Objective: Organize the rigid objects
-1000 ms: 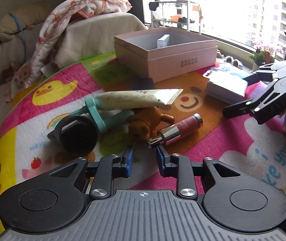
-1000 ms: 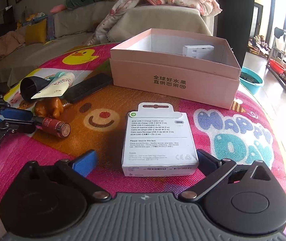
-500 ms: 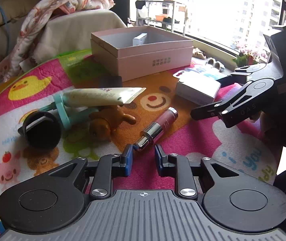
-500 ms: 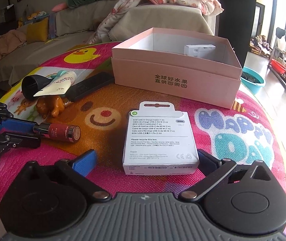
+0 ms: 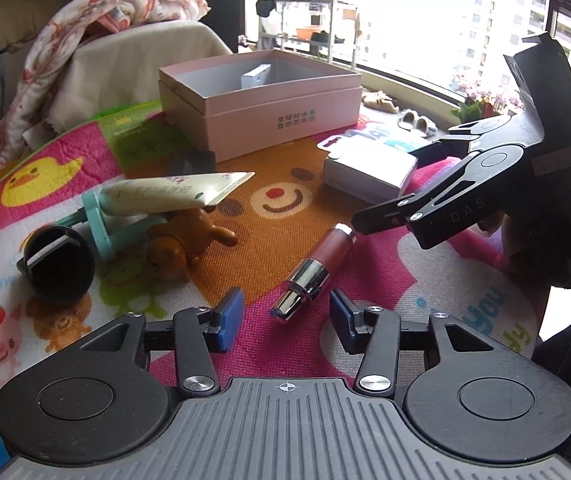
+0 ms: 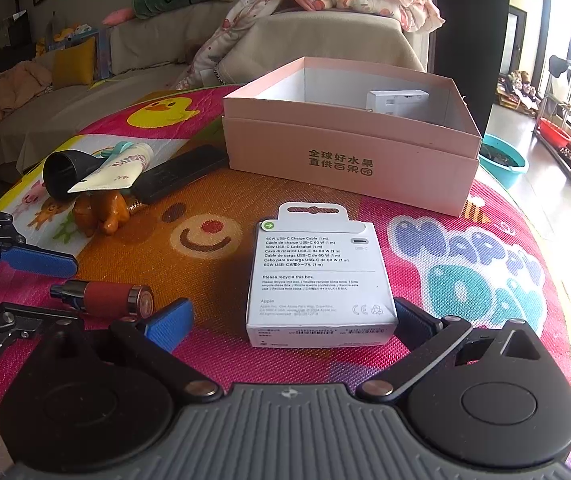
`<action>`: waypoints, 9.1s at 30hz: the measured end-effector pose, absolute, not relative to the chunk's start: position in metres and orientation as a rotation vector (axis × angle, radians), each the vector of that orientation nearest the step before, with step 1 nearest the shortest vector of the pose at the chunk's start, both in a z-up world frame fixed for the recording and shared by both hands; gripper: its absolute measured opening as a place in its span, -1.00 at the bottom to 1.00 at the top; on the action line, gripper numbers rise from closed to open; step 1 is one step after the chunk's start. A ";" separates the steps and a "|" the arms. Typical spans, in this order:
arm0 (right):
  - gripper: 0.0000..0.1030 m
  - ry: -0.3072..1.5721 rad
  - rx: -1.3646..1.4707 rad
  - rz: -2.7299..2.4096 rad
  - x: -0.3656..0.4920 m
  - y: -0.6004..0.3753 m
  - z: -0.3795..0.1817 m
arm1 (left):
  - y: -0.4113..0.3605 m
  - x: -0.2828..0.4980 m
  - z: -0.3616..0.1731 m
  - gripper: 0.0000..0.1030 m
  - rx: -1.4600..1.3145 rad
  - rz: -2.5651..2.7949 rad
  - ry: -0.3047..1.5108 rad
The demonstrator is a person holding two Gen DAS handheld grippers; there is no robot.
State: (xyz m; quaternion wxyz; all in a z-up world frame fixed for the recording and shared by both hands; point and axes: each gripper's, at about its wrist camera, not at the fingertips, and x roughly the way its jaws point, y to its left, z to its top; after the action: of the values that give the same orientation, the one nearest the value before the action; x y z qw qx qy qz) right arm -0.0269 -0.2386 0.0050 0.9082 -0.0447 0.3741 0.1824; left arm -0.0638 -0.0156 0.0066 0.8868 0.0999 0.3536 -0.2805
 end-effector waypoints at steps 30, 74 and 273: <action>0.34 0.735 -0.138 0.401 -0.030 -0.238 0.020 | -0.057 -0.075 0.012 -0.54 0.245 -0.636 0.626; 0.70 0.532 -0.146 0.374 -0.006 -0.214 0.060 | 0.085 0.003 0.068 -0.51 -0.278 -0.275 0.527; 0.67 0.548 -0.106 0.315 0.085 -0.226 0.108 | -0.094 0.186 0.122 -0.48 0.025 -0.521 0.525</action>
State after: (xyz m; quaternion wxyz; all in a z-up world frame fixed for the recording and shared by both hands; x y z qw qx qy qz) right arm 0.0854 -0.2262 0.1085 0.9491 -0.0521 0.2691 0.1551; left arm 0.1856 -0.0944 0.1222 0.9324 0.0120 0.2563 -0.2546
